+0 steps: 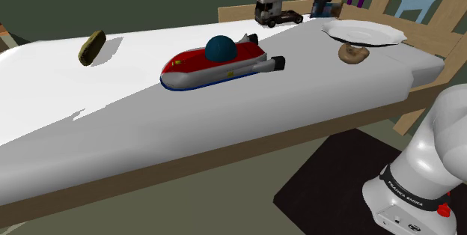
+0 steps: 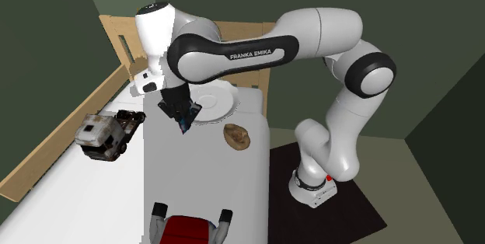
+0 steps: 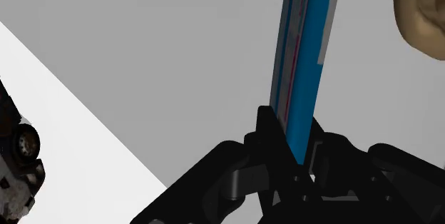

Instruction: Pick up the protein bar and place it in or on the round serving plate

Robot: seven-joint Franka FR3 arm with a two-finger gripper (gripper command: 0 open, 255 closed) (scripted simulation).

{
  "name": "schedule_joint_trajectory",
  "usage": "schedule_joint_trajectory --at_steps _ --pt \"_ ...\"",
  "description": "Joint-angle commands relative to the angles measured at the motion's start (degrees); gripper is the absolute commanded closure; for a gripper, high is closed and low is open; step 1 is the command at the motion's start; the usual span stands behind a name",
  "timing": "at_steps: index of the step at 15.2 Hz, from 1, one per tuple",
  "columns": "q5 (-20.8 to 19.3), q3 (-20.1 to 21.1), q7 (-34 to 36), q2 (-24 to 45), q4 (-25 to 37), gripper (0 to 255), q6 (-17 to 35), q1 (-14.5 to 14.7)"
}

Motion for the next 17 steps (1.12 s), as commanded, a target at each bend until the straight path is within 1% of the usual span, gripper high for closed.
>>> schedule_joint_trajectory --at_steps 1,9,13,17 --pt "-0.62 -1.19 -1.9 -0.68 0.02 255 -0.62 -0.81" --pt "-3.07 -8.46 -12.65 -1.53 1.06 255 -1.98 -4.59" --pt "-3.5 -12.79 -18.71 -0.24 3.11 255 -2.58 -6.18" --pt "-2.93 -17.73 -25.44 2.46 6.22 255 -3.12 -7.61"
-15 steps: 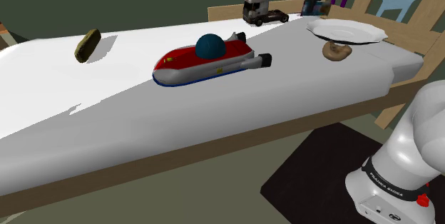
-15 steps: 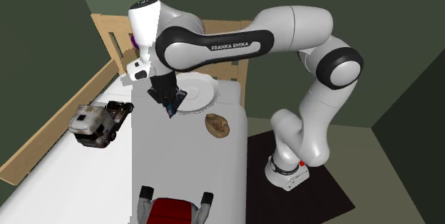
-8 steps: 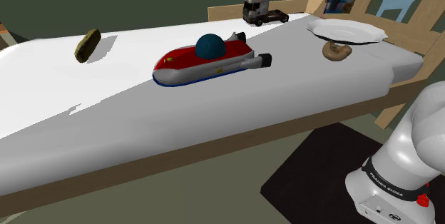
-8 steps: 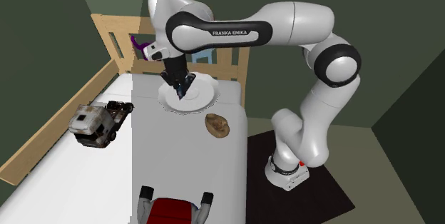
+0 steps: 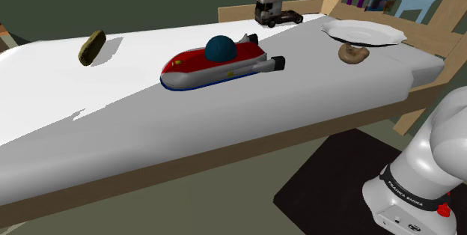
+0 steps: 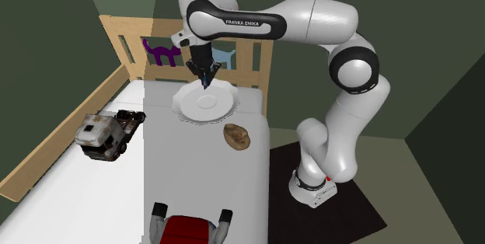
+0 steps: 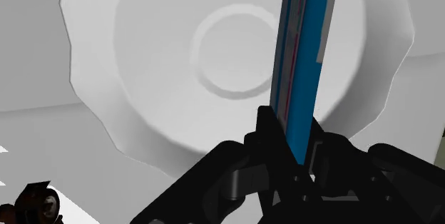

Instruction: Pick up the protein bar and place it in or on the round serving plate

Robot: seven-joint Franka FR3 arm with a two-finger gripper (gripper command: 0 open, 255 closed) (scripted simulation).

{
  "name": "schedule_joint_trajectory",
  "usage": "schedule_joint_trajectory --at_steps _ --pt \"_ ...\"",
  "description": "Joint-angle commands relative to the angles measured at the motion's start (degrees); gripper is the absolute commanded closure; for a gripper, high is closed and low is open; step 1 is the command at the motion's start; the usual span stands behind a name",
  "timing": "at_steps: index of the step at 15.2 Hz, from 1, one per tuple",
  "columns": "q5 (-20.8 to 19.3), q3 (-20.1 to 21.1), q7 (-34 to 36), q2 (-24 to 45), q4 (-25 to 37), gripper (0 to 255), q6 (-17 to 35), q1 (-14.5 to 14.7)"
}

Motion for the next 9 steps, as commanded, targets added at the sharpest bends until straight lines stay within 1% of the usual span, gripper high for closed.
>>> schedule_joint_trajectory --at_steps 1,9 --pt "0.6 -2.32 -3.18 1.64 1.74 255 -0.31 -0.53" --pt "-0.41 -2.25 -2.59 0.22 -5.54 255 5.87 -0.96"
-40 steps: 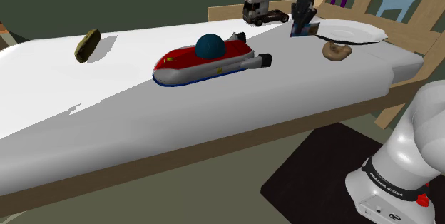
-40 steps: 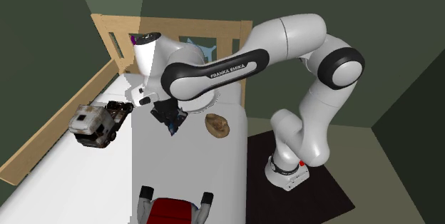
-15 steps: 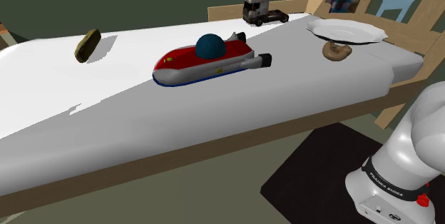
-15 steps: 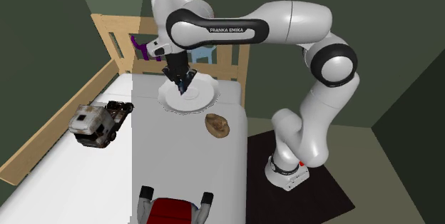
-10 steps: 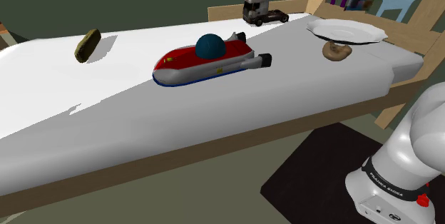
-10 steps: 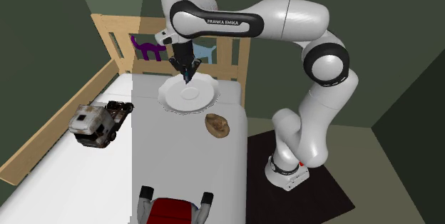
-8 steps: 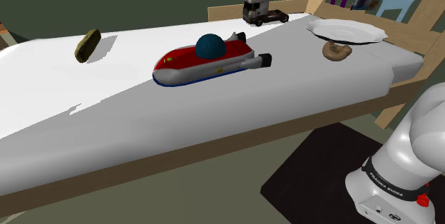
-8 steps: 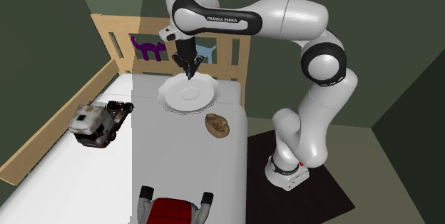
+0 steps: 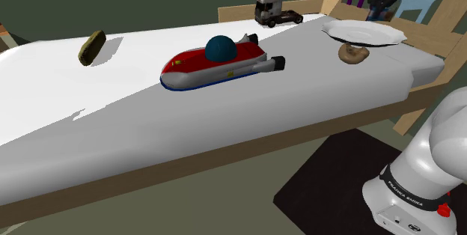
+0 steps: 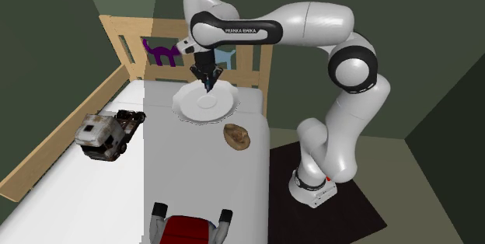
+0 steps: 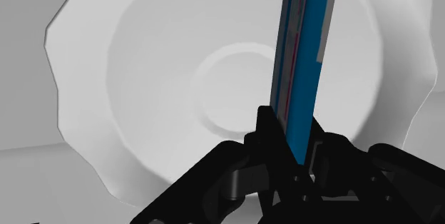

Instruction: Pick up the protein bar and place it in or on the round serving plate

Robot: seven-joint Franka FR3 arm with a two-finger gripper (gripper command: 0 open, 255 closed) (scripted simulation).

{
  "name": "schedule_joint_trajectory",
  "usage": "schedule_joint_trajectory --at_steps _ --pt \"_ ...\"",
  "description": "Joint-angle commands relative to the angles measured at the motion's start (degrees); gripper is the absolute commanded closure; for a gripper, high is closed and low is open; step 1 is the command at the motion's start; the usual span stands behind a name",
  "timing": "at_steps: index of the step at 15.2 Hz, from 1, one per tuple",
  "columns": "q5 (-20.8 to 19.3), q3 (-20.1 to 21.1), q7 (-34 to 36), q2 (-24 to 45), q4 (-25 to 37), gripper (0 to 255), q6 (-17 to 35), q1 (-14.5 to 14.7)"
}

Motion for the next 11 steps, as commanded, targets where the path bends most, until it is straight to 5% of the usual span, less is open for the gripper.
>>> schedule_joint_trajectory --at_steps 1,11 --pt "-0.08 -0.06 0.1 -0.07 -1.57 255 1.54 -0.04" --pt "-0.36 -0.35 0.15 -0.29 -5.42 255 5.23 -0.25"
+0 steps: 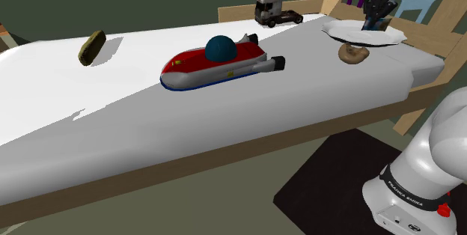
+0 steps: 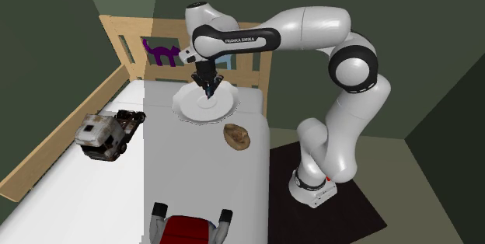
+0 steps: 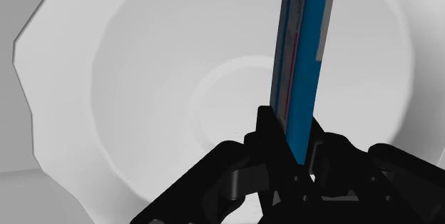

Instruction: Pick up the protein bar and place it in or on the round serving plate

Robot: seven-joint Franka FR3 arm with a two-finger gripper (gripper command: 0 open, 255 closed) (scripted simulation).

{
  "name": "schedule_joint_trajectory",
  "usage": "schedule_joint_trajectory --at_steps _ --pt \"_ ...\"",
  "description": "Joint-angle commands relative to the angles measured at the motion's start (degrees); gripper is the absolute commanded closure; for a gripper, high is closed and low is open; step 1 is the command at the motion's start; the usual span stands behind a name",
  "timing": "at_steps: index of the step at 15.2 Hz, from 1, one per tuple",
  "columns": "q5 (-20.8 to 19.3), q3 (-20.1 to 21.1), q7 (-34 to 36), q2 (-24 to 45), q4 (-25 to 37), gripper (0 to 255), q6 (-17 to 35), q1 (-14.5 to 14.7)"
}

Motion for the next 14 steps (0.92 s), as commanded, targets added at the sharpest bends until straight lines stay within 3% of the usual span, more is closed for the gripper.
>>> schedule_joint_trajectory --at_steps 1,3,4,9,14 --pt "0.0 0.0 0.01 0.0 -0.03 255 0.04 0.0" --pt "0.0 0.0 0.01 0.0 -0.03 255 0.04 0.0" --pt "0.0 0.0 0.01 0.0 -0.03 0 0.04 0.0" --pt "0.0 0.0 0.01 0.0 -0.03 0 0.04 0.0" --pt "1.0 -0.04 -0.78 1.28 8.25 0 -7.23 0.43"
